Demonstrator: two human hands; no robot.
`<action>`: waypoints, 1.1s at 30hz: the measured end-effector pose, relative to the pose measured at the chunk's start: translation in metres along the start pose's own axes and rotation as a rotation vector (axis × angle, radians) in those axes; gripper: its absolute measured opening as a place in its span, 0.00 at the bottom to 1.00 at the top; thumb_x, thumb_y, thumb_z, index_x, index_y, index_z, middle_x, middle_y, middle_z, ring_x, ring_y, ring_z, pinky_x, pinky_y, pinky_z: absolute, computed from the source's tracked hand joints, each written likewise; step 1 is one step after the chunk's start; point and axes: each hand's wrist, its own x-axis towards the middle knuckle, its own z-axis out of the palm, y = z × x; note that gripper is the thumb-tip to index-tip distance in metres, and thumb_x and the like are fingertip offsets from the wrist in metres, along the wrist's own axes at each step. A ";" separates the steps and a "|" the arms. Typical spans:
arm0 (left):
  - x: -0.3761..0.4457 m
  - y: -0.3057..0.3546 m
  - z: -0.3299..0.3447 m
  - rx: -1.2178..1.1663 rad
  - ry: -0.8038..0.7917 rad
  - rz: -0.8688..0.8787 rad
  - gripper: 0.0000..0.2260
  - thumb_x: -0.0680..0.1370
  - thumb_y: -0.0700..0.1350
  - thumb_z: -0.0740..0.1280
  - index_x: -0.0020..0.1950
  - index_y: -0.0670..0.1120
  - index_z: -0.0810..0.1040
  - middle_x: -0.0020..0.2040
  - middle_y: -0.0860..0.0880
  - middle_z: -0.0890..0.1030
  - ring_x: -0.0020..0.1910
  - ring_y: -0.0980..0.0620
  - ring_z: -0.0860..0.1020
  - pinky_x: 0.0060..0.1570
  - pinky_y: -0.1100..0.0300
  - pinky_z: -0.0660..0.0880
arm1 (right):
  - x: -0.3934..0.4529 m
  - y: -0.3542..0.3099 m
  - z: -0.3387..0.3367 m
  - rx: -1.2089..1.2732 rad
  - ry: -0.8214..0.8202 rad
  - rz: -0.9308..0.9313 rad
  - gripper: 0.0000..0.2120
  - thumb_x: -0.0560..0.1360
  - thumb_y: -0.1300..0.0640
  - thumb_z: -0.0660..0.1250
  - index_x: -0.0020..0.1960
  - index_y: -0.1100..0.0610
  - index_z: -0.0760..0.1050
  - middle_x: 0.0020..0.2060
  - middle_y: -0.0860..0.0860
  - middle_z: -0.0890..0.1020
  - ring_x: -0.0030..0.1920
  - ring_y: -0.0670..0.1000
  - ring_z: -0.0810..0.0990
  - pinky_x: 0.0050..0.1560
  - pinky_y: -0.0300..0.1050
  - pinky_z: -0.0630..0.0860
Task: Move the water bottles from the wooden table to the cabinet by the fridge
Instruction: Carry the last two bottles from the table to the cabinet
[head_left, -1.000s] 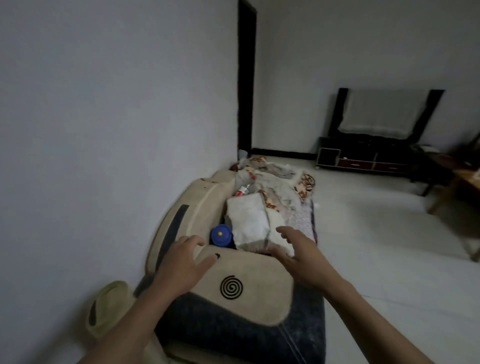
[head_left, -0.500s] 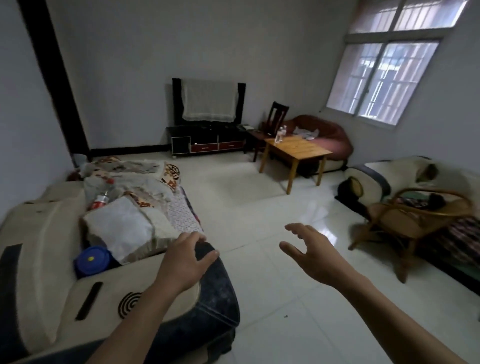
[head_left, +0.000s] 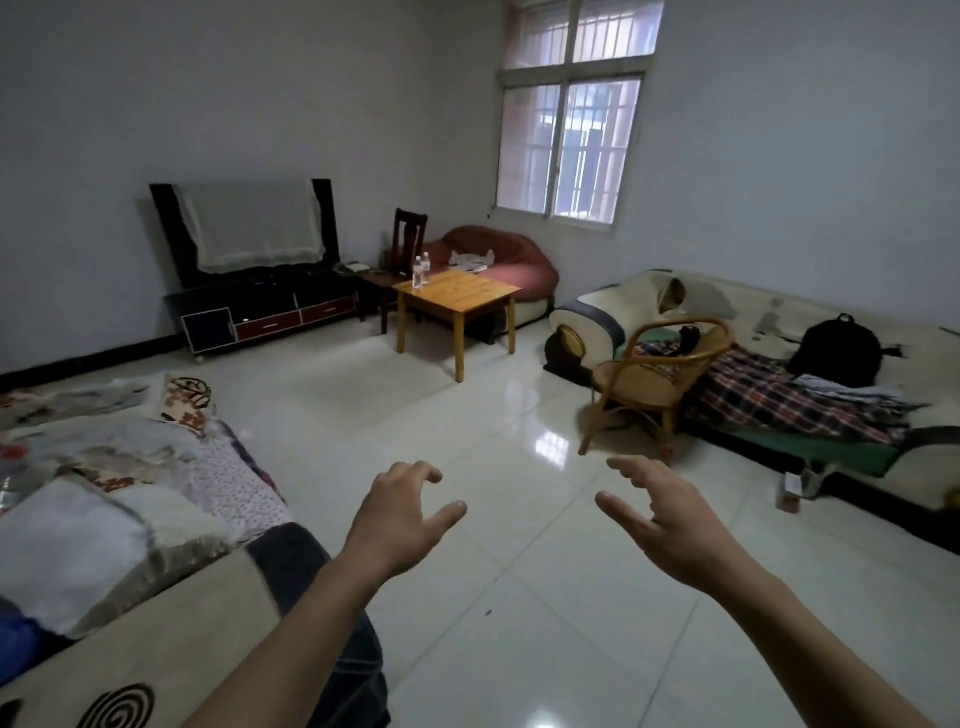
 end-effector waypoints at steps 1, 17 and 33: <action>0.002 0.014 0.008 0.007 -0.011 0.008 0.22 0.74 0.63 0.67 0.63 0.53 0.73 0.63 0.53 0.74 0.62 0.53 0.72 0.59 0.57 0.72 | -0.004 0.013 -0.008 0.012 0.008 0.010 0.28 0.74 0.34 0.61 0.70 0.44 0.66 0.68 0.46 0.72 0.65 0.45 0.71 0.63 0.48 0.74; 0.057 0.142 0.073 0.071 -0.005 0.123 0.23 0.74 0.62 0.69 0.64 0.52 0.74 0.64 0.52 0.75 0.62 0.52 0.73 0.60 0.55 0.73 | -0.008 0.132 -0.097 0.047 0.103 0.087 0.27 0.76 0.38 0.62 0.71 0.47 0.67 0.68 0.48 0.73 0.65 0.47 0.72 0.64 0.46 0.72; 0.248 0.110 0.096 -0.108 -0.052 0.235 0.23 0.75 0.61 0.68 0.66 0.52 0.73 0.64 0.52 0.74 0.61 0.54 0.73 0.57 0.59 0.73 | 0.167 0.121 -0.098 -0.151 0.161 0.162 0.27 0.76 0.40 0.65 0.72 0.49 0.67 0.67 0.49 0.73 0.62 0.46 0.72 0.59 0.41 0.69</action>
